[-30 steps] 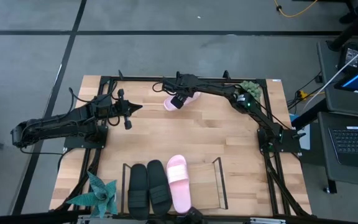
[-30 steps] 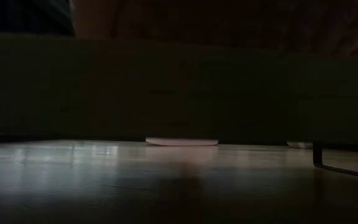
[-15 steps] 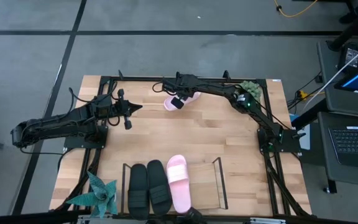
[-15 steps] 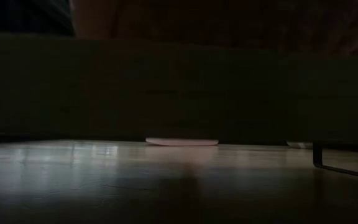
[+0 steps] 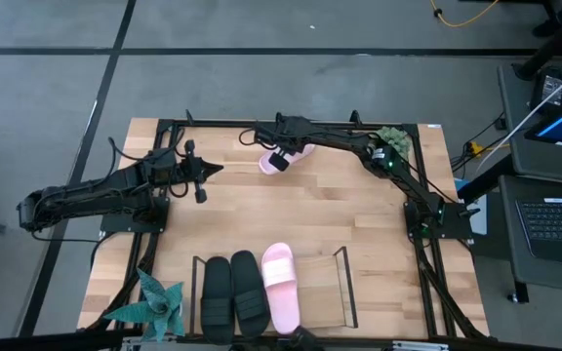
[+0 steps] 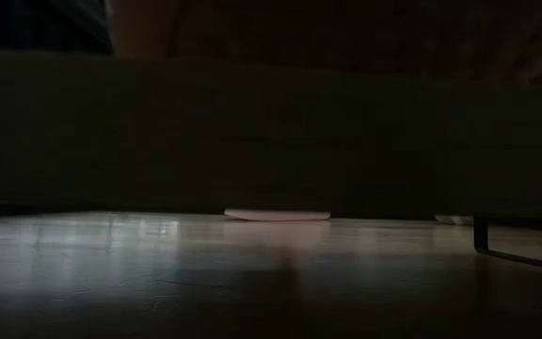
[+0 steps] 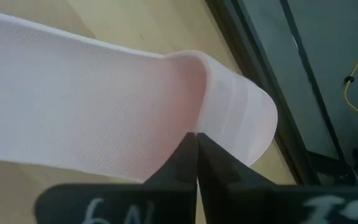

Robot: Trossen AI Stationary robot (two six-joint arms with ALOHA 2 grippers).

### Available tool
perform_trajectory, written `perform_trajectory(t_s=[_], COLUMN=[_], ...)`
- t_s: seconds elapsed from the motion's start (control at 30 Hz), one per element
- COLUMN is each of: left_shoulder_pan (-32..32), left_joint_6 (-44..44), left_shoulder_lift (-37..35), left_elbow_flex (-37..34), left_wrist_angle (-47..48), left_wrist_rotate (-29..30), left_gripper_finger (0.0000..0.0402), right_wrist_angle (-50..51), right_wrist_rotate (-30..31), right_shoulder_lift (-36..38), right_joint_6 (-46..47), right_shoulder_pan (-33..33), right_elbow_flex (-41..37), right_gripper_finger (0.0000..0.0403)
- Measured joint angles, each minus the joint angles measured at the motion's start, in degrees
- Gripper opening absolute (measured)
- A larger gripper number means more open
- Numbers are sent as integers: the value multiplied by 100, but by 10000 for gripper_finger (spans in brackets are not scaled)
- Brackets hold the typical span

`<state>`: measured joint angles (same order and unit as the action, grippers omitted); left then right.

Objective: Pick and place slides into the shelf
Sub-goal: Put the pink slide on the shelf

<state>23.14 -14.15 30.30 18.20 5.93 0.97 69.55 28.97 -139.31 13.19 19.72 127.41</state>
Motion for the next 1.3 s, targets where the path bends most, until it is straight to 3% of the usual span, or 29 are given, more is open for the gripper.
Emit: perform_trajectory(t_s=[0.57,0.73,1.1,1.3], left_shoulder_pan=[0,-2,-2,-2], left_joint_6=[2,7,4,7], left_shoulder_lift=[0,0,0,0], left_elbow_flex=[0,0,0,0], left_wrist_angle=[243,241,219,218], left_wrist_rotate=[0,0,0,0], left_gripper_finger=[0,0,0,0], right_wrist_angle=[390,373,84,63], right_wrist_rotate=[-305,-315,-315,-314], right_shoulder_lift=[13,11,11,-35], right_joint_6=[-279,-579,-306,-156], right_shoulder_pan=[-231,-231,-233,-198], right_elbow_flex=[728,550,545,543], right_gripper_finger=[17,65,219,255])
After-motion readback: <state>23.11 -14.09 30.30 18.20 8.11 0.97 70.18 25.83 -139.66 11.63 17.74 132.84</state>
